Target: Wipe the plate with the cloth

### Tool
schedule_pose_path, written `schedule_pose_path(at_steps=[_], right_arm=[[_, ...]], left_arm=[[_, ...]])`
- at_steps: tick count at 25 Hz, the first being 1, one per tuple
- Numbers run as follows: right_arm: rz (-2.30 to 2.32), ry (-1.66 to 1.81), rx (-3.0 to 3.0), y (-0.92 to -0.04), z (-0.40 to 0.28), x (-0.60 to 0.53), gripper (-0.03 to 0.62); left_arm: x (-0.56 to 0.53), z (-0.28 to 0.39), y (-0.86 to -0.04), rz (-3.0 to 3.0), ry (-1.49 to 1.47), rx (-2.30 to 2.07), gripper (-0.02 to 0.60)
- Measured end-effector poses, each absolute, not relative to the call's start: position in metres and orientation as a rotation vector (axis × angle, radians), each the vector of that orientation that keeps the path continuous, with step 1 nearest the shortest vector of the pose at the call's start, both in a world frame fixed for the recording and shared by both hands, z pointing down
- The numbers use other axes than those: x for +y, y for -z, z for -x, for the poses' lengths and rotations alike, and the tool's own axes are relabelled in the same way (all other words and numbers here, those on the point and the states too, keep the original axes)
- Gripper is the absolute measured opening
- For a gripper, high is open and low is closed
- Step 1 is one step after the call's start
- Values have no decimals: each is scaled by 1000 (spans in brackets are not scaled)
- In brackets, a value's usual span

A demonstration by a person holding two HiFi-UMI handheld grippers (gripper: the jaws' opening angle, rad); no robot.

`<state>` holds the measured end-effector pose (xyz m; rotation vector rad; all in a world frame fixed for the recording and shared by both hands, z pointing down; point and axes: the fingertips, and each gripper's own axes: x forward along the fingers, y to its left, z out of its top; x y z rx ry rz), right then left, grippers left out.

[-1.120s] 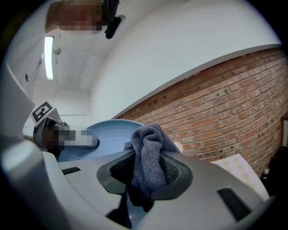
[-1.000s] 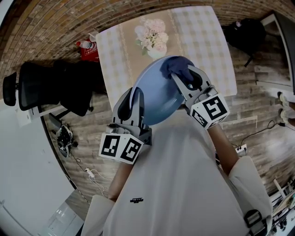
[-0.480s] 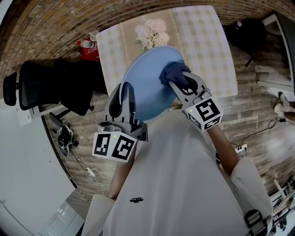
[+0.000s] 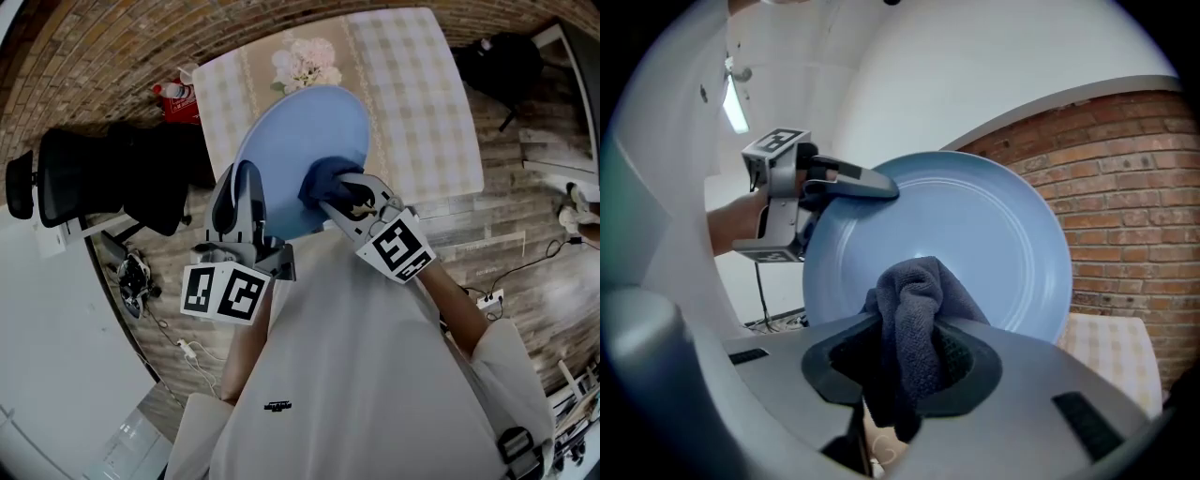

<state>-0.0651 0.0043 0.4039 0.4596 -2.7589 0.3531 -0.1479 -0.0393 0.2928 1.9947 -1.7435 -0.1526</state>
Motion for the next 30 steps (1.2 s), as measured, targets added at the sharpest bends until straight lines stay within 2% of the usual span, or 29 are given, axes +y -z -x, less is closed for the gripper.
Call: schedule_pose_path(at_steps=[7, 17, 30], right_arm=[[-197, -275, -2795, -395, 88, 36, 118], [-64, -413, -2900, -371, 105, 47, 118], [-272, -388, -2997, -355, 95, 16, 118]], left_arm=[[-39, 150, -293, -1985, 163, -1754, 48], [-36, 149, -298, -1983, 155, -1748, 48], [-24, 125, -326, -2085, -63, -1668, 48]])
